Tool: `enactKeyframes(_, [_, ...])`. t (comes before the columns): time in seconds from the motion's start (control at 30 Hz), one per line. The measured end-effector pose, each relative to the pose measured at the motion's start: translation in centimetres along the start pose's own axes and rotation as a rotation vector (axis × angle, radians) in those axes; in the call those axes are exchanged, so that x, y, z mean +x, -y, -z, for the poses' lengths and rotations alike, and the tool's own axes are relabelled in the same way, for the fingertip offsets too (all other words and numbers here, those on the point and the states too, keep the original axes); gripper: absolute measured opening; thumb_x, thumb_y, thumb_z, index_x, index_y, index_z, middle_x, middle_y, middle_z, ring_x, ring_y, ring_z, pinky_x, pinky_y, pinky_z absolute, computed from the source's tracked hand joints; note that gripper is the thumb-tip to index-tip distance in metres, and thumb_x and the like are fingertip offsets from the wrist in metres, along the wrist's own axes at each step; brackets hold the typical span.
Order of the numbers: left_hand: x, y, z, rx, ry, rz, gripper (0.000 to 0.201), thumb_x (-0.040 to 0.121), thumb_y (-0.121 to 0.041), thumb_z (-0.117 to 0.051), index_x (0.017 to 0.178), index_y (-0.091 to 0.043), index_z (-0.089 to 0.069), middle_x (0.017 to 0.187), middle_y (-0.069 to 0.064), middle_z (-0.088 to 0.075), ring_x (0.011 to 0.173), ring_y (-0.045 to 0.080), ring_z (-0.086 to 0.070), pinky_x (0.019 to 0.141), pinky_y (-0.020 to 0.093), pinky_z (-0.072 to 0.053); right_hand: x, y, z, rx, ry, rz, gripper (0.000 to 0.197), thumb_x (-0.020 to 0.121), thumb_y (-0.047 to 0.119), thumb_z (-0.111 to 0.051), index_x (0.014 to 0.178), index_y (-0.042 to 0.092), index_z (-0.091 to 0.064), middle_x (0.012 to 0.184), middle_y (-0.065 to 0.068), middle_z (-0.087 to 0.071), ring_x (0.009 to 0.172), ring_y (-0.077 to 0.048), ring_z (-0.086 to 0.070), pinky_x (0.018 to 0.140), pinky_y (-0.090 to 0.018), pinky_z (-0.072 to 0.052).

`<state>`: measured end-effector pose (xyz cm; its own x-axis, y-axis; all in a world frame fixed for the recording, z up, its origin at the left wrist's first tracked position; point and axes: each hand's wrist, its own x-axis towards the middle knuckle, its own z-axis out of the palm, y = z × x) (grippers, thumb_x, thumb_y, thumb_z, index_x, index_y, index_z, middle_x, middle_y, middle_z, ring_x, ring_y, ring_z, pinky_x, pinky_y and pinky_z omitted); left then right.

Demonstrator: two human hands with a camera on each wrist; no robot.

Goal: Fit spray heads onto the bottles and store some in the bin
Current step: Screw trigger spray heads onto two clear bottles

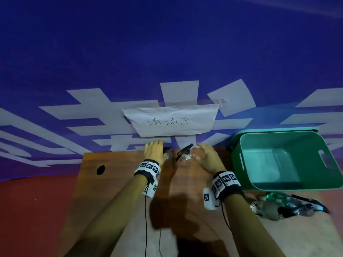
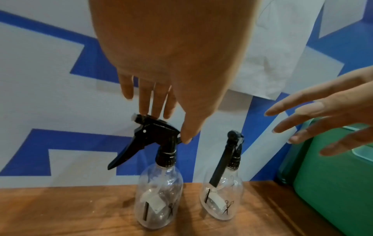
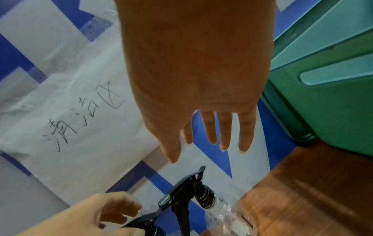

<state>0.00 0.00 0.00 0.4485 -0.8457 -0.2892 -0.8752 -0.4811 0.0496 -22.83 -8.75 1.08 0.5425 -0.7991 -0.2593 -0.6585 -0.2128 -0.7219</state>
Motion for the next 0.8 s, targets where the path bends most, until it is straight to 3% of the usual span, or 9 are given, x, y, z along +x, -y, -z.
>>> enactKeyframes(0.2, [1.3,0.7,-0.8,0.014,0.056,-0.01,0.047,0.093,-0.04,-0.066,0.134,-0.019,-0.055,0.125,0.005,-0.068,0.121,0.027,-0.059,0.104,0.04,-0.038,2.7,-0.2,-2.6,-0.127,0.067,0.019,0.074,0.085,0.031,-0.075,0.15,0.023,-0.041,0.151,-0.019,-0.04,0.14,-0.035,-0.037,0.115,-0.048,-0.035])
enactKeyframes(0.3, [1.5,1.1,-1.4,0.011,0.078,0.002,0.037,0.094,-0.04,-0.066,0.125,-0.02,-0.06,0.116,0.004,-0.071,0.116,0.027,-0.061,0.102,0.04,-0.04,4.2,0.1,-3.5,-0.176,0.07,0.008,0.076,0.082,0.032,-0.077,0.15,0.027,-0.042,0.151,-0.017,-0.039,0.138,-0.036,-0.039,0.113,-0.048,-0.038])
enactKeyframes(0.47, [1.7,1.3,-2.2,-0.02,0.071,-0.001,0.033,0.095,-0.039,-0.066,0.123,-0.022,-0.062,0.109,0.003,-0.072,0.112,0.027,-0.063,0.1,0.04,-0.04,5.3,0.8,-4.4,-0.28,0.172,-0.011,0.072,0.082,0.034,-0.072,0.147,0.034,-0.04,0.15,-0.01,-0.039,0.135,-0.033,-0.039,0.108,-0.05,-0.042])
enactKeyframes(0.6, [1.7,1.1,-2.4,-0.028,0.079,0.002,0.028,0.096,-0.034,-0.065,0.121,-0.022,-0.062,0.107,0.004,-0.072,0.109,0.026,-0.064,0.102,0.039,-0.04,5.4,0.3,-5.2,-0.358,0.212,-0.011,0.053,0.083,0.038,-0.068,0.134,0.031,-0.052,0.139,-0.007,-0.046,0.125,-0.032,-0.047,0.102,-0.047,-0.047])
enactKeyframes(0.73, [1.5,0.8,-2.3,-0.031,0.103,0.006,0.024,0.096,-0.028,-0.067,0.118,-0.022,-0.063,0.105,0.003,-0.072,0.106,0.025,-0.065,0.103,0.039,-0.038,4.7,0.5,-5.4,-0.379,0.202,-0.073,0.021,0.089,0.036,-0.064,0.105,0.025,-0.058,0.105,-0.001,-0.054,0.103,-0.027,-0.059,0.091,-0.041,-0.052])
enactKeyframes(0.8, [1.5,0.6,-2.3,-0.019,0.121,0.014,0.024,0.095,-0.027,-0.069,0.118,-0.022,-0.064,0.106,0.003,-0.072,0.108,0.025,-0.065,0.104,0.039,-0.038,4.4,0.5,-5.5,-0.415,0.219,-0.093,0.02,0.091,0.035,-0.062,0.104,0.02,-0.062,0.104,-0.001,-0.055,0.101,-0.027,-0.06,0.088,-0.04,-0.053])
